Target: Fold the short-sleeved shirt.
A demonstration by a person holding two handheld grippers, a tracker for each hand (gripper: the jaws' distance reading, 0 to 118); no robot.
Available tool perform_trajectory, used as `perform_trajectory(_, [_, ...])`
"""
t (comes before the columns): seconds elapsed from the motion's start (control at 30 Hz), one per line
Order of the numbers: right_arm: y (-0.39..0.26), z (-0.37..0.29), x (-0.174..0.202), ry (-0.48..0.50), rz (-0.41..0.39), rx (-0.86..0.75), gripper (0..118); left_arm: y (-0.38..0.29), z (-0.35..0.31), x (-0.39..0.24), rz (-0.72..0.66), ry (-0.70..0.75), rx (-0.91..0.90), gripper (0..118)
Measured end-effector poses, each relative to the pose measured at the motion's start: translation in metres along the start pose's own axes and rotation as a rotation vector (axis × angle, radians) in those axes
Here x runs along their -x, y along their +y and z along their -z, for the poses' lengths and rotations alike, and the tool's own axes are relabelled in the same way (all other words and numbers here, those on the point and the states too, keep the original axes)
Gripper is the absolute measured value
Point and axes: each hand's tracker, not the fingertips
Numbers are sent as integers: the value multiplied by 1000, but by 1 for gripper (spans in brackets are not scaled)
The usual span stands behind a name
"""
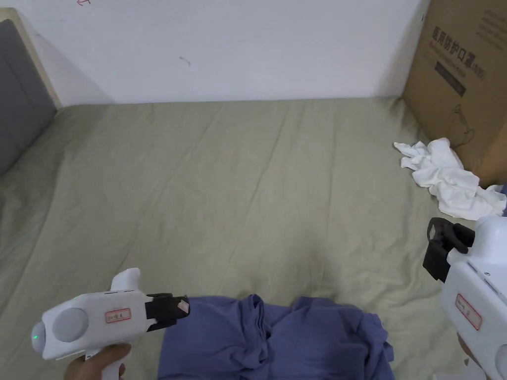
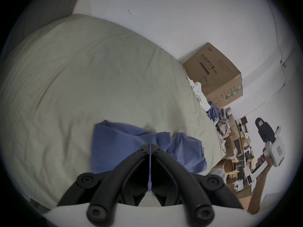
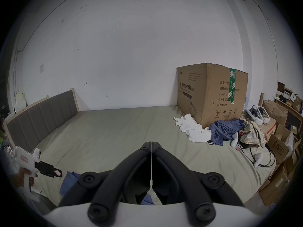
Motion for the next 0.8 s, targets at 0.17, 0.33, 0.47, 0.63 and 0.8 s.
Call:
perform_trajectory(0.17, [-6,6,13,23,-7,24,3,-2,7,40,-75,9,53,76])
perform_trajectory(0.33, [-7,11,21,31,-23,43,3,-11,21,57,-100,38,48,87])
perform_trajectory(0.47, [-6,16,23,25,-38,52,3,-14,33,66,-119,-10,58,96])
perform_trajectory(0.63, [-6,19,21,15,-35,55,3,-17,49,73,-102,-52,109,96])
perform_trajectory(0.8, [-9,22,16,5,-35,70,3,-19,60,63,-82,-91,109,73])
